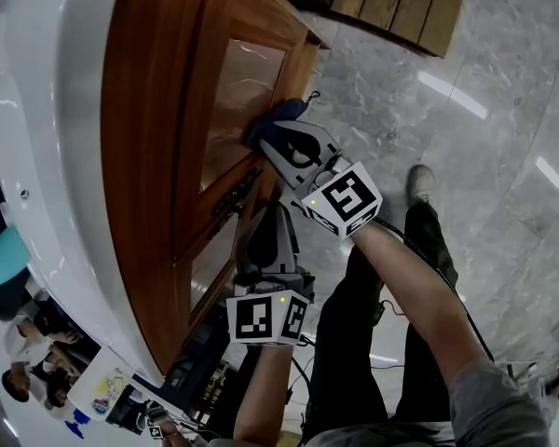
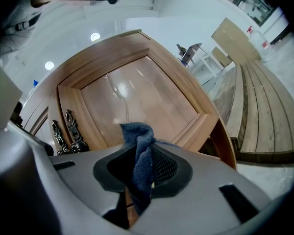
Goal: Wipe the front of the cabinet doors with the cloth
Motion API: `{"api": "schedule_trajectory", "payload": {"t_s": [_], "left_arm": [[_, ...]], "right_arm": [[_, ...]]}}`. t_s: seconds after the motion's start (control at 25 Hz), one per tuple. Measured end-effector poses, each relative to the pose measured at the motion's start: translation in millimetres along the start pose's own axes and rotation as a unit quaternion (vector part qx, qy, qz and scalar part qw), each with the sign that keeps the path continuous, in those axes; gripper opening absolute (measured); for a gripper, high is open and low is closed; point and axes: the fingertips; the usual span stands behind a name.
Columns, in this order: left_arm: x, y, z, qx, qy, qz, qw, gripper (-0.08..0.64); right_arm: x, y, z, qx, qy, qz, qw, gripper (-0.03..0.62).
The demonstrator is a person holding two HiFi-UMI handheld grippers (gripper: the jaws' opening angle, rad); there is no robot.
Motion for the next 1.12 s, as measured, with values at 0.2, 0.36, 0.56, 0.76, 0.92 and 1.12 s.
{"api": "schedule_trajectory", "payload": {"t_s": [0.2,0.36,0.56,0.76,0.92,1.12], "left_arm": [[2,8,-4,0.005,-0.004,0.004,1.0,0.008],[6,18,-9,0.005,-0.001,0.007,1.0,0.008],[14,30,-12,0.012,-0.004,0.006,0.9999,0.008],[20,43,-17,0.015,-0.009,0.005,0.9998,0.008],[26,53,-22,0.015,-0.008,0.005,0.9998,0.008],[31,60,-23,0.021,-0.014,0.003,0.9997,0.008]], "right_arm": [[13,6,-14,-0.002,0.005,-0.005,1.0,0.071],[27,13,-30,-0.006,0.005,-0.012,1.0,0.071],[41,20,-47,-0.011,0.007,-0.017,1.0,0.071],[53,26,-61,-0.013,0.006,-0.022,1.0,0.071],[67,33,-77,-0.015,0.005,-0.028,0.999,0.071],[76,38,-89,-0.014,0.0,-0.029,0.999,0.071]]}}
Point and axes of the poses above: the fingertips, and each gripper's own axes: y forward along the fingers, z to its left, x out of its top, and after that the axes turned 15 degrees about -x, right-handed
